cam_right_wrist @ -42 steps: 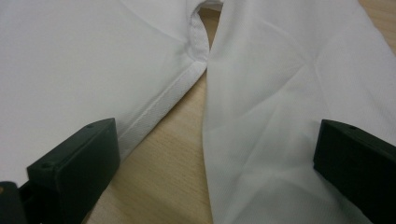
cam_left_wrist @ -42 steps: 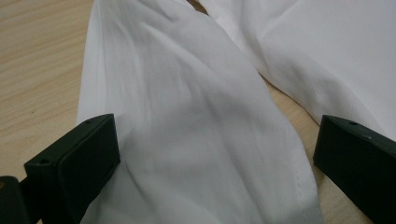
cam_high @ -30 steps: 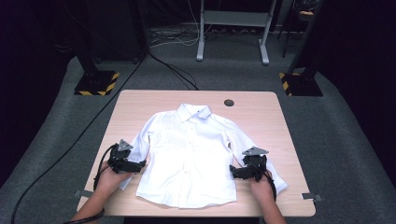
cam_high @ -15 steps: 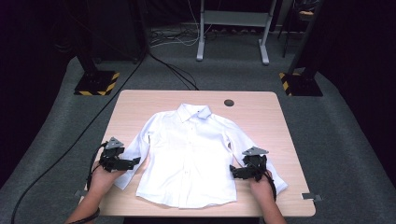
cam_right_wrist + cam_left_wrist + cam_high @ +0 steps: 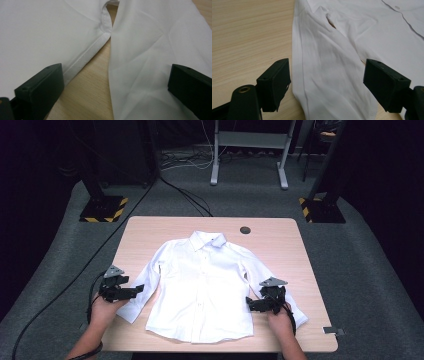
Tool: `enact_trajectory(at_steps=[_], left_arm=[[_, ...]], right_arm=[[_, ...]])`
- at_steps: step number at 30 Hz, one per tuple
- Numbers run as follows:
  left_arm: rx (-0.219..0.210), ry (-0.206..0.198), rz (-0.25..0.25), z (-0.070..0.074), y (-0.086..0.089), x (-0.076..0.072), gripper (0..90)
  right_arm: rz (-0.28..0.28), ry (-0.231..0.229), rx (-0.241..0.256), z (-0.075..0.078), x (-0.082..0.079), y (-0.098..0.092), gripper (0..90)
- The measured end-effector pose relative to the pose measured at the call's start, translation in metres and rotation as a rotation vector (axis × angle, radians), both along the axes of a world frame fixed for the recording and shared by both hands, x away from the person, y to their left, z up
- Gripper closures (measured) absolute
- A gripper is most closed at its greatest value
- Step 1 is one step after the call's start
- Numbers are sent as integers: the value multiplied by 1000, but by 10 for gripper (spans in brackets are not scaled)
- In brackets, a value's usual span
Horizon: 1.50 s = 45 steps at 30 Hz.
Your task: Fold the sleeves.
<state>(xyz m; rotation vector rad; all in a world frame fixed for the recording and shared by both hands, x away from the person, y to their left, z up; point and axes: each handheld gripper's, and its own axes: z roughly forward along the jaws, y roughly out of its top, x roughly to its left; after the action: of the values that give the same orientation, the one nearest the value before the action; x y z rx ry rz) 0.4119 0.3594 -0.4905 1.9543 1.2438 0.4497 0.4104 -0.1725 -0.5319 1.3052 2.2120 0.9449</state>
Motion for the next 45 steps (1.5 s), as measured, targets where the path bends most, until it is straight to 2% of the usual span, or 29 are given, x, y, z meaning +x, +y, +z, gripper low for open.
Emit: enact_trajectory(at_steps=[4,10,19,28,45], left_arm=[[-6,-5,29,2,11,-5,224],[15,2,40,-3,23,-13,266],[73,-3,15,-8,19,-22,395],[87,27,5,-14,20,-23,539],[130,55,-3,-24,14,-17,563]], right_arm=[[0,0,0,0,0,0,0],[-1,1,0,0,0,0,0],[0,0,0,0,0,0,0],[0,0,0,0,0,0,0],[0,1,0,0,0,0,0]])
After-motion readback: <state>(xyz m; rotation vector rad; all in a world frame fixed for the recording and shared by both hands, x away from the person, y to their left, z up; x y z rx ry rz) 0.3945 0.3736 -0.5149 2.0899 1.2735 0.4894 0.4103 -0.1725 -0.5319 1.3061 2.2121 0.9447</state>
